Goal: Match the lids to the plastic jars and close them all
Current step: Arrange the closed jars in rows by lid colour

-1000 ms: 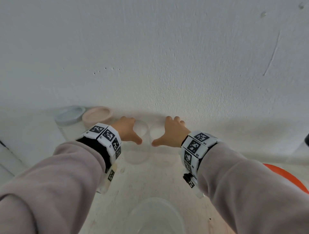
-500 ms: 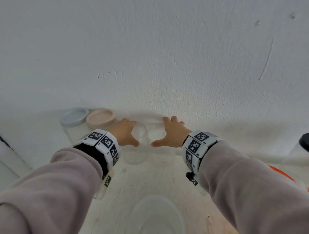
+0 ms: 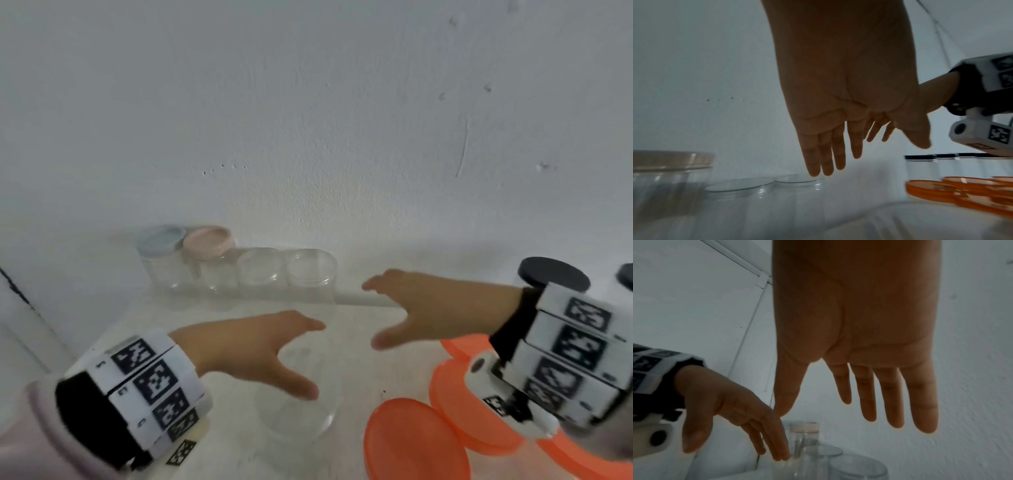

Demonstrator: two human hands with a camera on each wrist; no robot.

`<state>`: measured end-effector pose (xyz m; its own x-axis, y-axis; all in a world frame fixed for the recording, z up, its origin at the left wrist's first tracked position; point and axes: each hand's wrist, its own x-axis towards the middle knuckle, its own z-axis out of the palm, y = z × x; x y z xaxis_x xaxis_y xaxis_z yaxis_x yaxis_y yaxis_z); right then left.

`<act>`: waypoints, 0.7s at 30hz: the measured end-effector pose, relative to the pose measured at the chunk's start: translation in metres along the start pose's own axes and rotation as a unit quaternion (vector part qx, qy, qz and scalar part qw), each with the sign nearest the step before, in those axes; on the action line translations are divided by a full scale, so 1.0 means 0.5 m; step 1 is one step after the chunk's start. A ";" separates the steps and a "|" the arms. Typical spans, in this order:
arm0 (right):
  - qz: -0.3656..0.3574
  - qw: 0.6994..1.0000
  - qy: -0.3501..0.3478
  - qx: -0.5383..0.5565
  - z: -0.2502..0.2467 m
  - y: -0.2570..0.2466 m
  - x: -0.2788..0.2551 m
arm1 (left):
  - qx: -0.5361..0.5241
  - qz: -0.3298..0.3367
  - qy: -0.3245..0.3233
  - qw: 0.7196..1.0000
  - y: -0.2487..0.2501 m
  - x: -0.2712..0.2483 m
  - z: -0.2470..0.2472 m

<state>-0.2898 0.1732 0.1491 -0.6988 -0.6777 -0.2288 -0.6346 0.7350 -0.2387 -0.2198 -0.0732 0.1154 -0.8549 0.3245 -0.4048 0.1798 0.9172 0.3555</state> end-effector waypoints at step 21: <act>0.049 0.998 0.020 0.033 0.288 -0.022 -0.138 | -0.045 -0.010 0.306 0.951 0.007 -0.020 -0.029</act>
<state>-0.1872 0.2089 0.0314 -0.7698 -0.6002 -0.2172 -0.5404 0.7940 -0.2785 -0.2176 -0.0766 0.1329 -0.9858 0.0875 0.1435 0.1422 0.8895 0.4343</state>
